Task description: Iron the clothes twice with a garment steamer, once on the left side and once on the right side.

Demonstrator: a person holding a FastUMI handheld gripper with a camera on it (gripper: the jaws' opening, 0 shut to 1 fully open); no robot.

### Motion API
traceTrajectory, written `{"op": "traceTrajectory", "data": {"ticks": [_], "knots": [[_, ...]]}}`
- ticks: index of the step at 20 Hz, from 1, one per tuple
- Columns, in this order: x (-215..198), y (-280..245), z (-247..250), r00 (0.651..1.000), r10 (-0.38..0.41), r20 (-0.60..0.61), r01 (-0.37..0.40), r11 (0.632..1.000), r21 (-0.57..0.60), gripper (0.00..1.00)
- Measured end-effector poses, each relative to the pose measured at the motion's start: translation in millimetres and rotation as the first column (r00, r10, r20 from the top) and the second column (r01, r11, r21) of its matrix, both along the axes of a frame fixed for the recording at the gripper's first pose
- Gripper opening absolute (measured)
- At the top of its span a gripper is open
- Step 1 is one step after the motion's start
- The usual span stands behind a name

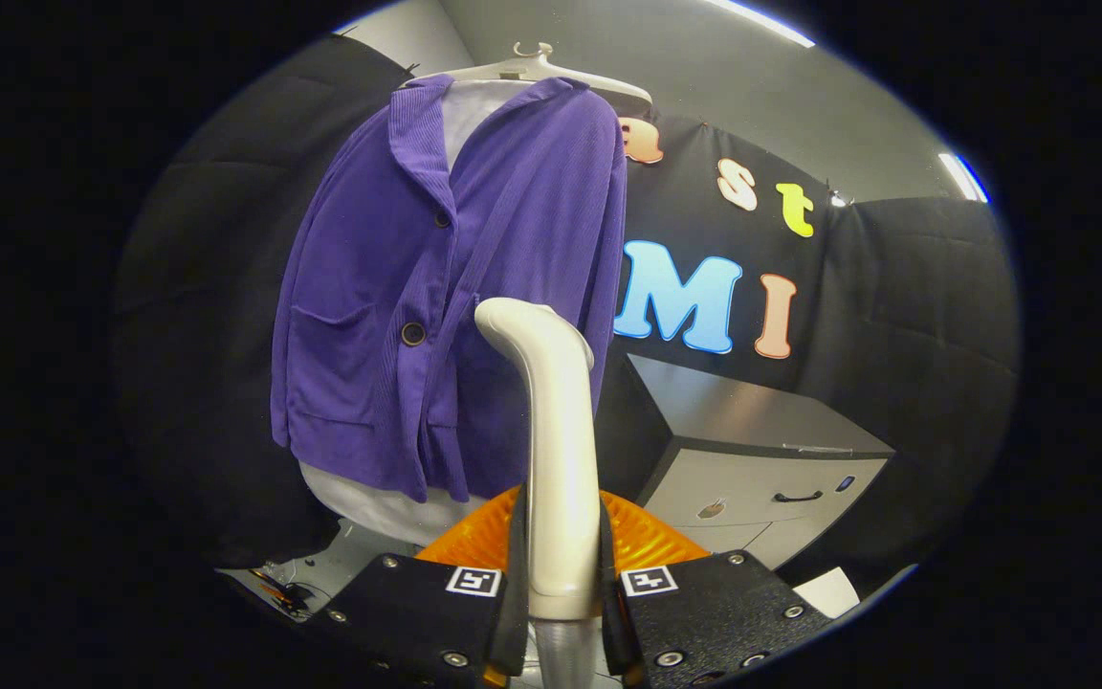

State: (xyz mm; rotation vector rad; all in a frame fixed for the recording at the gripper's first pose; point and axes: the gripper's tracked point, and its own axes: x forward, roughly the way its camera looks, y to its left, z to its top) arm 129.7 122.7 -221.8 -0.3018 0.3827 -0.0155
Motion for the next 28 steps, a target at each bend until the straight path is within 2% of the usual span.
{"op": "traceTrajectory", "data": {"ticks": [11, 20, 24, 28], "knots": [[-23.7, -10.8, -60.1, 0.988, -0.021, -0.153, 0.021, 1.000, -0.003, 0.31], [-57.4, -7.8, -99.9, 0.955, 0.001, -0.296, 0.002, 1.000, 0.011, 0.31], [-75.1, -1.3, -98.2, 0.938, 0.032, -0.344, -0.019, 0.999, 0.041, 0.31], [-81.0, 15.3, -68.9, 0.941, 0.093, -0.325, -0.065, 0.993, 0.095, 0.31]]}}
